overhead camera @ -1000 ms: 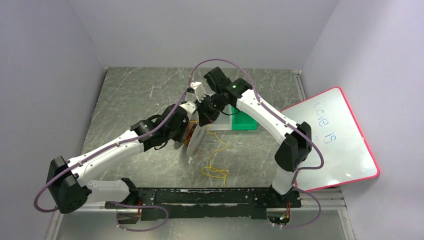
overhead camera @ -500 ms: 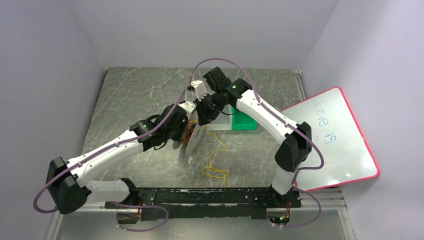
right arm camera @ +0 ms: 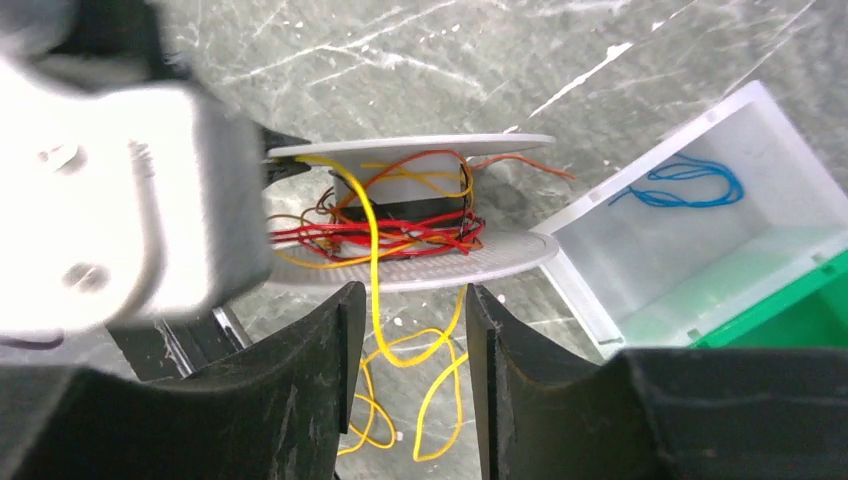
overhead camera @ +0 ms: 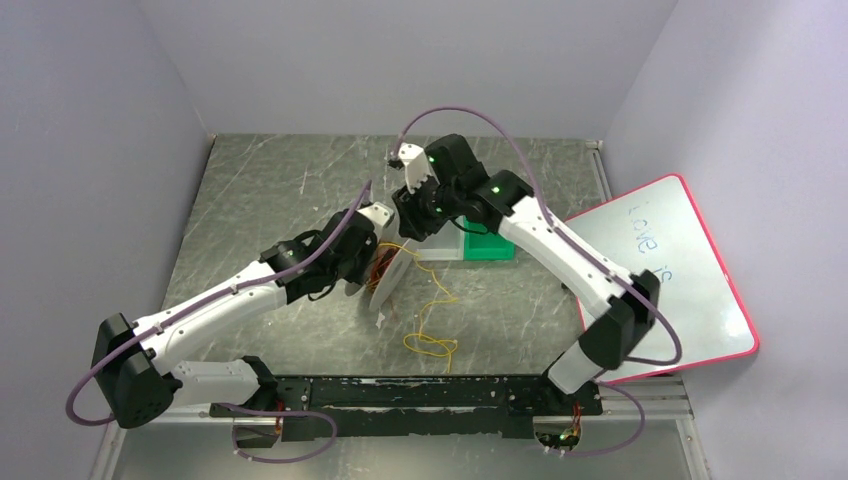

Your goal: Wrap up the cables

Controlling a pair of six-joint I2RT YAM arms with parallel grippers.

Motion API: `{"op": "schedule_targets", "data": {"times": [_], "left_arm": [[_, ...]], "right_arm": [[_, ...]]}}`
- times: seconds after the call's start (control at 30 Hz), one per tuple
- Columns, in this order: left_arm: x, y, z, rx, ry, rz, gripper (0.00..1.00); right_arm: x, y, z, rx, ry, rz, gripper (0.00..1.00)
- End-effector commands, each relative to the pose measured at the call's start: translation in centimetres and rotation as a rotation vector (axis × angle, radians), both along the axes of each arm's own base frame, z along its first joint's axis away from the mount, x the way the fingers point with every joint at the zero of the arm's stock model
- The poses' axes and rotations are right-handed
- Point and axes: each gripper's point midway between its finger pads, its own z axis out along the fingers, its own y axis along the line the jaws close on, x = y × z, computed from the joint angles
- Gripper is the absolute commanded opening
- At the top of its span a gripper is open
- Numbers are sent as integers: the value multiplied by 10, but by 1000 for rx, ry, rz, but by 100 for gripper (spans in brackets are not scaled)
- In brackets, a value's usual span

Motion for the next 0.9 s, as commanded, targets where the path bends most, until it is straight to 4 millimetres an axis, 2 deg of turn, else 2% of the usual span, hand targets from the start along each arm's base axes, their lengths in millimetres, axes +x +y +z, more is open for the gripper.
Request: {"op": "schedule_targets", "data": {"times": [0.0,0.1,0.17,0.23,0.33,0.5,0.57,0.7,0.8,0.87], "left_arm": [[0,-5,8,-25,-2,-5,7],[0,-4,7,-26,2,9,7],[0,-3,6,-23,6,22,7],[1,-2,5,-22,10,37,7],[2,-1,5,-27,20,63,7],[7,2,10,-54,27,102,7],[7,2,14,-63,29,105,7],[6,1,15,-73,38,102,7],[5,1,13,-70,52,107,7],[4,1,13,-76,57,108,7]], "right_arm": [[2,-8,40,107,-149,-77,46],[0,-24,45,143,-197,-156,48],[1,-39,41,153,-216,-229,49],[-1,-56,29,142,-210,-321,49],[-16,-75,3,132,-147,-401,49],[-43,-96,-38,129,-51,-464,60],[-51,-99,-50,128,-20,-472,60],[-68,-92,-74,138,59,-407,61],[-71,-89,-93,104,89,-386,61],[-70,-83,-98,107,96,-356,61]]}}
